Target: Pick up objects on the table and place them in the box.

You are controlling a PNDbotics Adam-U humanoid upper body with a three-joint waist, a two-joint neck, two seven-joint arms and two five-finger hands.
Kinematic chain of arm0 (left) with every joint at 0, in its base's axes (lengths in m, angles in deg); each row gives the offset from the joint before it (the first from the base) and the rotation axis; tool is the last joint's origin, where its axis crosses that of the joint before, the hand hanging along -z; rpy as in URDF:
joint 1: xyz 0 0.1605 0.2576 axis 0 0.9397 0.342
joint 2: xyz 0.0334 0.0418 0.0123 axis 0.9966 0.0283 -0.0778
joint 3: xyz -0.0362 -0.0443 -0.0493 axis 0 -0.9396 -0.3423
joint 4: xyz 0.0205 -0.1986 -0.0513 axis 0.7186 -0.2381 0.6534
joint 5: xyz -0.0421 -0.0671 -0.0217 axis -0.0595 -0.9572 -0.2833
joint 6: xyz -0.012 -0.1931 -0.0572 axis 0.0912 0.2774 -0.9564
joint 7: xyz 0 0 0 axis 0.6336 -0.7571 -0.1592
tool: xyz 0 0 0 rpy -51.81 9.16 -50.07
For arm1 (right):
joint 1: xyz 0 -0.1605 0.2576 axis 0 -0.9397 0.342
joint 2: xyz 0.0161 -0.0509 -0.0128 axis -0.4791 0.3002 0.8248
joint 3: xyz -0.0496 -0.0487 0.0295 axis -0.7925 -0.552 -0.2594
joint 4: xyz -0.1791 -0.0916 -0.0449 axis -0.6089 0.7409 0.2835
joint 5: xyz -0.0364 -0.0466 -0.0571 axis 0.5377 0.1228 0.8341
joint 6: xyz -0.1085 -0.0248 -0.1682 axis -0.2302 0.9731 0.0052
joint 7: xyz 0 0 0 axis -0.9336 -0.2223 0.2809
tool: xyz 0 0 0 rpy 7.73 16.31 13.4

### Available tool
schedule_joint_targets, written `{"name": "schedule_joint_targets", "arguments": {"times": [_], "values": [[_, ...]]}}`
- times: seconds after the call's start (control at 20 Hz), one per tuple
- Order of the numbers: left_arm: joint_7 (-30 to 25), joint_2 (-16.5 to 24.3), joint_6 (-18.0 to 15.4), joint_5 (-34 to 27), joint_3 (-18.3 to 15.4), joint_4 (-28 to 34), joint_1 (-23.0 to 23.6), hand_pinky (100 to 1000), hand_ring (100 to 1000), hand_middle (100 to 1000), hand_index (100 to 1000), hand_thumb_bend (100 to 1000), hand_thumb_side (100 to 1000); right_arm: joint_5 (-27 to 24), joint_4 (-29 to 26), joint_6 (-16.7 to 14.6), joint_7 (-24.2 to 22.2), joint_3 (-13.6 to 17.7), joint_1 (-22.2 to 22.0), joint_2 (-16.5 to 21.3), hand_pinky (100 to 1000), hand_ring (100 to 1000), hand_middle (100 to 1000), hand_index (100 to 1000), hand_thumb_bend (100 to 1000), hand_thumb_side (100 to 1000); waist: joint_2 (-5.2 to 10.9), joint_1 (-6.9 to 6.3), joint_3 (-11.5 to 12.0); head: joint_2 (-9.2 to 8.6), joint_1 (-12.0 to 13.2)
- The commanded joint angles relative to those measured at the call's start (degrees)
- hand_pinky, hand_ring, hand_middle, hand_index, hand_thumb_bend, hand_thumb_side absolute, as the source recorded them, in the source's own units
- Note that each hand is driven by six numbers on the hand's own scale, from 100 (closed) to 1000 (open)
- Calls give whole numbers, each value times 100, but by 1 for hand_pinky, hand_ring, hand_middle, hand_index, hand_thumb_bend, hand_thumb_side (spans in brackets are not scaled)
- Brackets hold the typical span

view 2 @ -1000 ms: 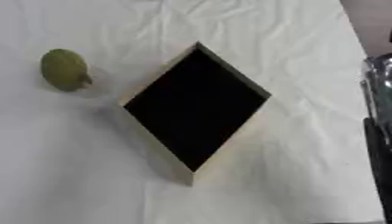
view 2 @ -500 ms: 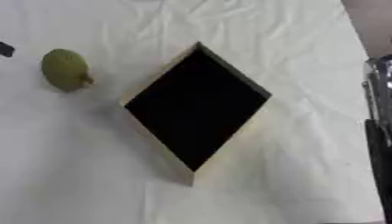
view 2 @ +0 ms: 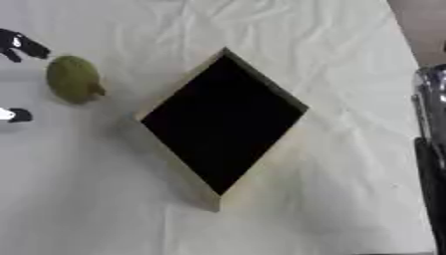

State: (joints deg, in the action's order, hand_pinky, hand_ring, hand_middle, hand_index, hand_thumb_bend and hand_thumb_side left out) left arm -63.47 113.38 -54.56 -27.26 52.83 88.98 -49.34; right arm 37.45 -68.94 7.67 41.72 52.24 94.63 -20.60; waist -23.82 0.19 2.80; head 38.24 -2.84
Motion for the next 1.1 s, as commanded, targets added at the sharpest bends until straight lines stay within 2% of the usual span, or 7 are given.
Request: {"name": "schedule_joint_targets", "arguments": {"times": [0.05, 0.2, 0.35, 0.7, 0.8, 1.1], "values": [[45, 32, -42, 517, 45, -182, -162, 863, 900, 829, 928, 573, 100, -39, -92, -4, -21, 18, 61, 41, 806, 662, 678, 823, 378, 627, 116, -9, 4, 25, 27], [240, -46, -196, 989, 99, -349, -190, 863, 900, 829, 928, 573, 100, -43, -92, -1, -20, 19, 58, 35, 806, 662, 678, 823, 378, 627, 117, -4, 4, 25, 33], [496, -195, -177, 1326, 69, -510, -258, 850, 888, 822, 925, 570, 100, -53, -92, -1, -22, 17, 50, 32, 806, 662, 677, 823, 378, 626, 102, 18, 0, 14, 57], [773, -383, -115, 1480, 43, -509, -357, 830, 869, 804, 918, 558, 100, -78, -92, -2, -49, -1, 53, 14, 807, 663, 677, 823, 377, 626, 86, 34, 1, -6, 76], [844, -400, -65, 1511, 16, -475, -398, 808, 843, 774, 903, 547, 100, -81, -92, -1, -46, 6, 49, 25, 807, 663, 676, 824, 376, 625, 85, 36, 1, -1, 71], [1166, -528, 160, 1960, 22, -630, -592, 647, 736, 679, 889, 519, 100, -97, -92, 3, -61, -9, 45, 4, 808, 663, 675, 824, 374, 625, 86, 42, -4, -19, 102]]}}
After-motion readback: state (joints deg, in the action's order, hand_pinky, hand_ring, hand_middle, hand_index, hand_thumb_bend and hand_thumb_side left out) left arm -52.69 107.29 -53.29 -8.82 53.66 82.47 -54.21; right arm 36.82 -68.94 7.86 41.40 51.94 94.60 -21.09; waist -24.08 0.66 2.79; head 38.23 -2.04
